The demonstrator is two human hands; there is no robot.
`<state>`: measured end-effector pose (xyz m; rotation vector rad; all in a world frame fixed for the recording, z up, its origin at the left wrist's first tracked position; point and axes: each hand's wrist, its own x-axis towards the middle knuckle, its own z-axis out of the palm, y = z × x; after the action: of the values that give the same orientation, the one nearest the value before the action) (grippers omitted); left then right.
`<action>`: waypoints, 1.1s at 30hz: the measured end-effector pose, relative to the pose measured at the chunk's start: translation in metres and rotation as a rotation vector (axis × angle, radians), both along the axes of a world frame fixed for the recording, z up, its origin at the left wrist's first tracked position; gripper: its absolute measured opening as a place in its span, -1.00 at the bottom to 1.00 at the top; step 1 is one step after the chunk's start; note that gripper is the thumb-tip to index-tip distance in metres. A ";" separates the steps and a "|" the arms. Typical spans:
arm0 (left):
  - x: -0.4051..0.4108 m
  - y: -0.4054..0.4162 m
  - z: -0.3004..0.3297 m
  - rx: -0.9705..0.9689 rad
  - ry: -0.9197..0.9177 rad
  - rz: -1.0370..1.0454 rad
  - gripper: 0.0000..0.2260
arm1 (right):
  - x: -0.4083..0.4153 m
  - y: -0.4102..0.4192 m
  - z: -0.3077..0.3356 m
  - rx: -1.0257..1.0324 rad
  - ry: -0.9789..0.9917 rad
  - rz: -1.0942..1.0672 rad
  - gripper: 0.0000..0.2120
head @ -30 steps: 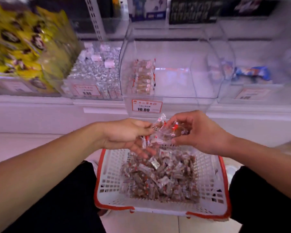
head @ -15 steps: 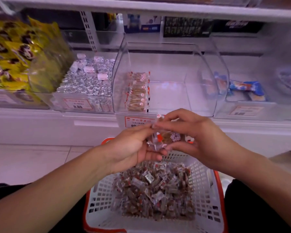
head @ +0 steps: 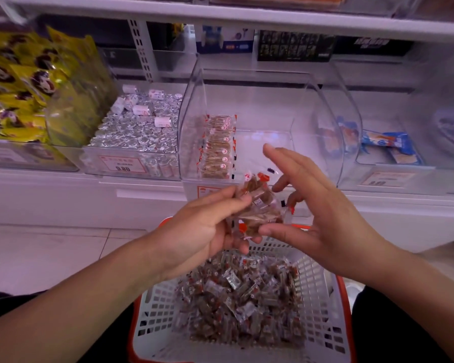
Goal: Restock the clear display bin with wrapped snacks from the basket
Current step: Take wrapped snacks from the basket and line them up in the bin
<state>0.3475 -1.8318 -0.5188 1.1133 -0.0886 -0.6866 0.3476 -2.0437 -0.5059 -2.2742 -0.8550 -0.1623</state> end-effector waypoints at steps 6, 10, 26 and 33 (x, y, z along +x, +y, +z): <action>-0.001 0.003 0.001 0.095 -0.097 -0.040 -0.68 | 0.002 -0.002 0.001 0.001 0.024 0.014 -0.30; -0.004 0.000 0.000 0.136 -0.143 0.027 -0.66 | -0.002 0.004 -0.005 0.103 0.066 -0.063 -0.47; -0.011 -0.014 0.005 0.128 -0.129 0.331 -0.61 | -0.003 0.031 -0.007 0.056 -0.106 -0.159 -0.59; -0.008 -0.009 0.006 0.095 -0.180 0.321 -0.63 | 0.001 0.034 0.003 0.062 -0.187 -0.110 -0.49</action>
<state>0.3397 -1.8409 -0.5125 1.2453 -0.0295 -0.3062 0.3485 -2.0094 -0.5026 -2.2739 -0.8070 -0.4518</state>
